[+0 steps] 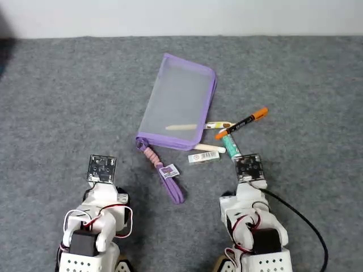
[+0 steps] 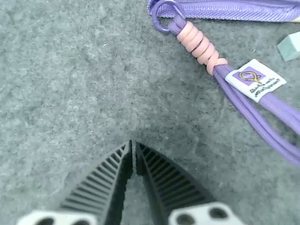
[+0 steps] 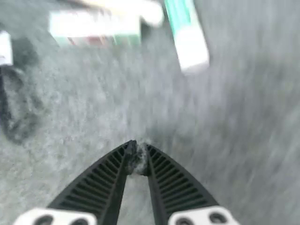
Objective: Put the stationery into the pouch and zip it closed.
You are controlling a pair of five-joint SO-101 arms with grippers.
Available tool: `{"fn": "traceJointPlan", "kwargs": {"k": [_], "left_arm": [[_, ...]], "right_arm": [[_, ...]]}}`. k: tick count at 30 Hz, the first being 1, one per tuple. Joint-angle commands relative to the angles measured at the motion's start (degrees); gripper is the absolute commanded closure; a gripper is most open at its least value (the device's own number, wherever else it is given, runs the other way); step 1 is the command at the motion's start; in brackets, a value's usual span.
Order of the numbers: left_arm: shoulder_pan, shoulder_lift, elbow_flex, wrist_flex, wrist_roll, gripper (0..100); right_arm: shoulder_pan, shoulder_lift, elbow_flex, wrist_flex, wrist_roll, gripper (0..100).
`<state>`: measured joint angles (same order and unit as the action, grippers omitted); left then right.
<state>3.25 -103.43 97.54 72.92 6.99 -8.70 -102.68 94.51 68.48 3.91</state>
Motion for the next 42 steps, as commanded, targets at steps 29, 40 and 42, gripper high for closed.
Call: {"fn": "traceJointPlan", "kwargs": {"k": [29, 40, 42], "left_arm": [[0.4, -0.8, -1.2, -0.8, 0.3, 98], [0.4, -0.8, -1.2, -0.8, 0.3, 98], [0.4, -0.8, -1.2, -0.8, 0.3, 98]], "right_arm": [[-16.8, 90.9, -74.2, -7.1, 7.0, 99.0], [-26.0, 109.8, -95.1, 3.4, 6.9, 93.2], [-26.3, 113.1, -98.1, 4.2, 6.8, 87.2]]}}
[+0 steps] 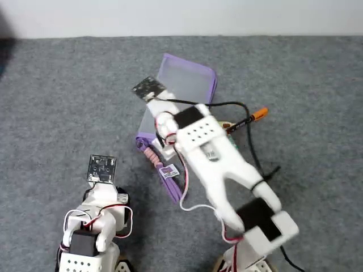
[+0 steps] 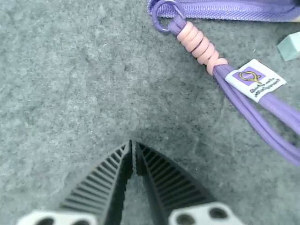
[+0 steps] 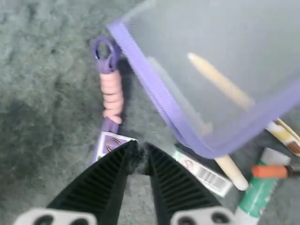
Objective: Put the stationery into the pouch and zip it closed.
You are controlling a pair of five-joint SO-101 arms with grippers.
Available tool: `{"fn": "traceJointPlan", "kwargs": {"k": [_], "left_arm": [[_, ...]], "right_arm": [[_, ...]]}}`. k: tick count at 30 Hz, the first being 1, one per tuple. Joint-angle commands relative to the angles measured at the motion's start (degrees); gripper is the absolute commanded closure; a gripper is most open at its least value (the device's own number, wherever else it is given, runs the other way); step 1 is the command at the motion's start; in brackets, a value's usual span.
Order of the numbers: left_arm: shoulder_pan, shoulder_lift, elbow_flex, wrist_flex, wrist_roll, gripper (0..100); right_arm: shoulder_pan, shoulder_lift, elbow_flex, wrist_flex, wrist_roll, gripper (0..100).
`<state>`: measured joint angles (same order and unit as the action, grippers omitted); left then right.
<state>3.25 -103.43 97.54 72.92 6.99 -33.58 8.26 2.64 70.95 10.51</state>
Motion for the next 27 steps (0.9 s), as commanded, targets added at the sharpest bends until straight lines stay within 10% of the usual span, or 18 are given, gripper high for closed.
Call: {"fn": "traceJointPlan", "kwargs": {"k": [1, 27], "left_arm": [[0.4, -0.8, -1.2, -0.8, 0.3, 98], [0.4, -0.8, -1.2, -0.8, 0.3, 98]], "right_arm": [[-1.5, 3.7, -7.6, 1.8, -0.8, 84.8], [-7.0, 25.1, -20.9, 0.6, -2.0, 84.4]]}}
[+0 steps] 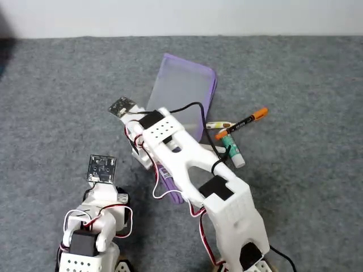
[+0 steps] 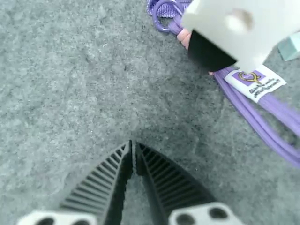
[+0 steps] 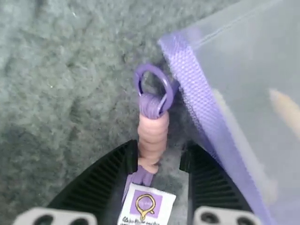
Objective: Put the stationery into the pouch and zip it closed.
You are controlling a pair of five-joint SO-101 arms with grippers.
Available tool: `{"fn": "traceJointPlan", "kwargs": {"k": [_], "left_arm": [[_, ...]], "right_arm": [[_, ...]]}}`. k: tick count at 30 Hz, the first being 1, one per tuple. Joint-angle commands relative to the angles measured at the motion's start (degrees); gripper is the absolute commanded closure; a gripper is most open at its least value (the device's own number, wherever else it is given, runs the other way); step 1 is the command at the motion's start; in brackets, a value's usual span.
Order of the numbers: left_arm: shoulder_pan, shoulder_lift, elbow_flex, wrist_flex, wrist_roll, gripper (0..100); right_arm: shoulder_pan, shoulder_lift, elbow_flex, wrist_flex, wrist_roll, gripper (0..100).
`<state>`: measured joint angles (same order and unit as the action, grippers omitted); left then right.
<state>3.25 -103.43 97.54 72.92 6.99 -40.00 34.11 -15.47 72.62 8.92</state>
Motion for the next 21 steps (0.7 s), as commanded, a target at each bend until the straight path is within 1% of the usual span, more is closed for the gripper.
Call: {"fn": "traceJointPlan", "kwargs": {"k": [1, 6, 12, 16, 21], "left_arm": [[0.4, -0.8, -1.2, -0.8, 0.3, 98], [0.4, -0.8, -1.2, -0.8, 0.3, 98], [0.4, -0.8, -1.2, -0.8, 0.3, 98], [0.4, -0.8, -1.2, -0.8, 0.3, 98], [0.4, -0.8, -1.2, -0.8, 0.3, 98]], "right_arm": [[-0.6, -0.7, -2.8, -1.5, -0.4, 84.4], [-0.6, 0.5, -2.8, -2.5, -0.4, 85.0], [-0.6, 1.5, -2.8, -2.6, -0.4, 99.1], [-0.1, 0.4, -2.8, -1.5, -0.3, 98.9], [0.2, -5.5, -4.9, 5.1, -0.3, 98.9]]}}
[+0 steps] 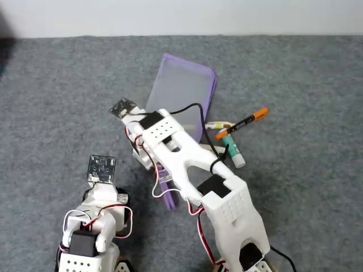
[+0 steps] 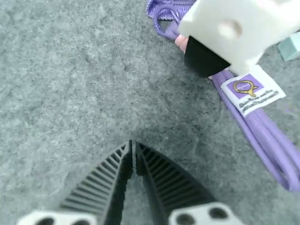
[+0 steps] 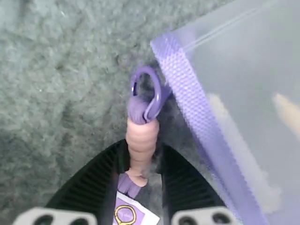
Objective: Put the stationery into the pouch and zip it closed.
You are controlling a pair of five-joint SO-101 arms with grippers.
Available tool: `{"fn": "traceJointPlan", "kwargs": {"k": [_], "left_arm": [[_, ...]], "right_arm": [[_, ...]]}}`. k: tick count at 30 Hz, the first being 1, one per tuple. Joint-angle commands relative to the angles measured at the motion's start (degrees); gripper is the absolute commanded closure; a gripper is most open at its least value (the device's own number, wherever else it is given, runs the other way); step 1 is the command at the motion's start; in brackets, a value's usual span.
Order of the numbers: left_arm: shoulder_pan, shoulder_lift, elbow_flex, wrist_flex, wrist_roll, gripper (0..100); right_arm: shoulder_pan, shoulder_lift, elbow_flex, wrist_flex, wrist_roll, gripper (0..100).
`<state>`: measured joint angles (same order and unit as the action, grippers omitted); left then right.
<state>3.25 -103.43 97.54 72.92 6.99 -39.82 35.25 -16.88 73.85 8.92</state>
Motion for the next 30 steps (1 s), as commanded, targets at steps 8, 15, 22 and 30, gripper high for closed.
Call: {"fn": "traceJointPlan", "kwargs": {"k": [8, 15, 22, 30], "left_arm": [[0.4, -0.8, -1.2, -0.8, 0.3, 98], [0.4, -0.8, -1.2, -0.8, 0.3, 98], [0.4, -0.8, -1.2, -0.8, 0.3, 98], [0.4, -0.8, -1.2, -0.8, 0.3, 98]], "right_arm": [[0.0, -15.3, -5.2, 14.1, -0.3, 98.9], [0.0, -20.4, -5.2, 19.8, -0.4, 98.9], [0.1, -24.4, -5.2, 27.4, -0.4, 98.9], [0.5, -29.8, -4.8, 28.9, -0.4, 99.0]]}}
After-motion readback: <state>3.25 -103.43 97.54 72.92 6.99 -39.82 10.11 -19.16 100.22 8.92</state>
